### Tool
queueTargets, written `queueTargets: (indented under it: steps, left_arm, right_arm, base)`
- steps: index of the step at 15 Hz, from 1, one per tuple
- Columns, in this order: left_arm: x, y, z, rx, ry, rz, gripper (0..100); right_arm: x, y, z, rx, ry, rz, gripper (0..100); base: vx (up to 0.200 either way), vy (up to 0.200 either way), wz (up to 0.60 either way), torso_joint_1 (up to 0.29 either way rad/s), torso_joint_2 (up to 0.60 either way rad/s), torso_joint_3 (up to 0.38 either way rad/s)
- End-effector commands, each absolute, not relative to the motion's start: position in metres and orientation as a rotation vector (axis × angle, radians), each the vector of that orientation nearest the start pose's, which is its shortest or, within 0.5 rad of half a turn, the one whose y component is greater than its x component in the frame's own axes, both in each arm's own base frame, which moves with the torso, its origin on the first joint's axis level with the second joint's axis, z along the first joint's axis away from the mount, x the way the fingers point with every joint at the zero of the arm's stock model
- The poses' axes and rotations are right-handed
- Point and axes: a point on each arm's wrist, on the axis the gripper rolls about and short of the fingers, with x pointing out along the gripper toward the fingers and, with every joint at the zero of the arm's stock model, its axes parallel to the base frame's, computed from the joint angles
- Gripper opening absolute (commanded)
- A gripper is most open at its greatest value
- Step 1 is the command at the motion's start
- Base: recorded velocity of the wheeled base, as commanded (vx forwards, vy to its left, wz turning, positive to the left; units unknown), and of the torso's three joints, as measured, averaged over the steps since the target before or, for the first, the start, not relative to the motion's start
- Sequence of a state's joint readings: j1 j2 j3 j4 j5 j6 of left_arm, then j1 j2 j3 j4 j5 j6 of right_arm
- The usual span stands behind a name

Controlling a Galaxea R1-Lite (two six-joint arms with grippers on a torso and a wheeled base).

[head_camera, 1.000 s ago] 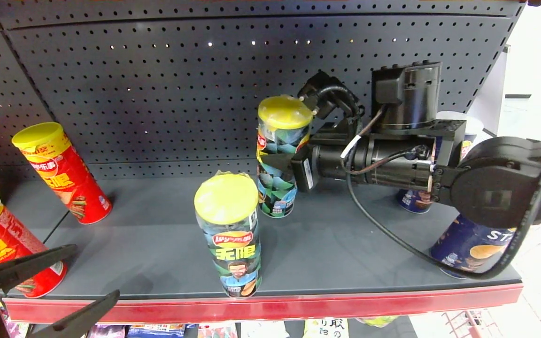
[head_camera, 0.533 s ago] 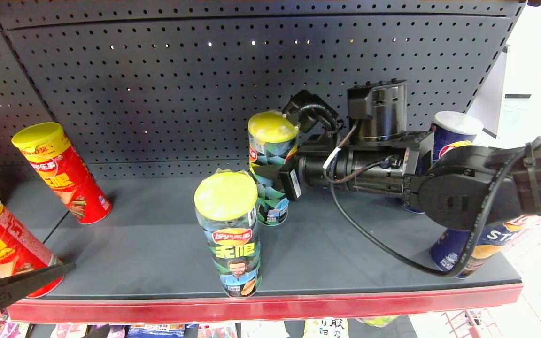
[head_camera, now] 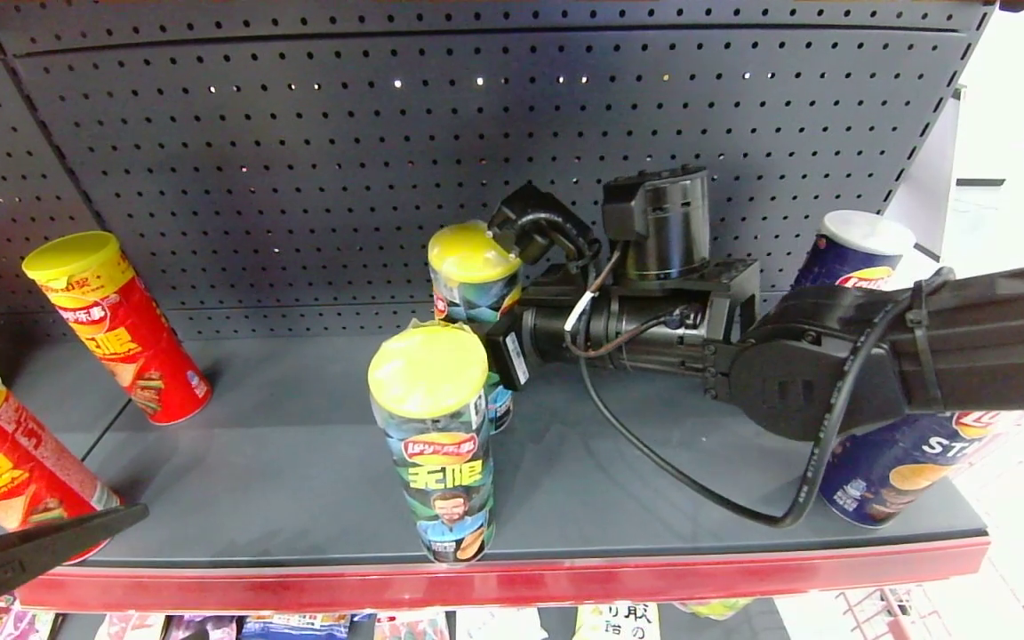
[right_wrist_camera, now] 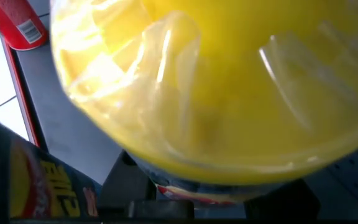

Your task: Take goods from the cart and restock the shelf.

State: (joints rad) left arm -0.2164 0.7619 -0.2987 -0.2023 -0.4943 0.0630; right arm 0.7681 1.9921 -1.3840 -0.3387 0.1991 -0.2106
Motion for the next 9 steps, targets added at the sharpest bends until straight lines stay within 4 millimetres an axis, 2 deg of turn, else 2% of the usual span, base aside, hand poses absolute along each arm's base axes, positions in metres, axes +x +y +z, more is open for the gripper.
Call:
queueTargets:
  steps: [1, 9]
  left_arm:
    - [0.0659, -0.0254, 0.1714, 0.023, 0.240, -0.714, 100]
    - [0.0660, -0.0254, 0.1718, 0.025, 0.238, -0.714, 100]
  right_arm:
    - [0.2912, 0.2886, 0.2026, -0.277, 0.182, 0.991, 0]
    - [0.2910, 0.2884, 0.1959, -0.282, 0.204, 0.992, 0]
  base:
    - [0.000, 0.000, 0.00, 0.000, 0.00, 0.000]
    - [0.000, 0.000, 0.00, 0.000, 0.00, 0.000]
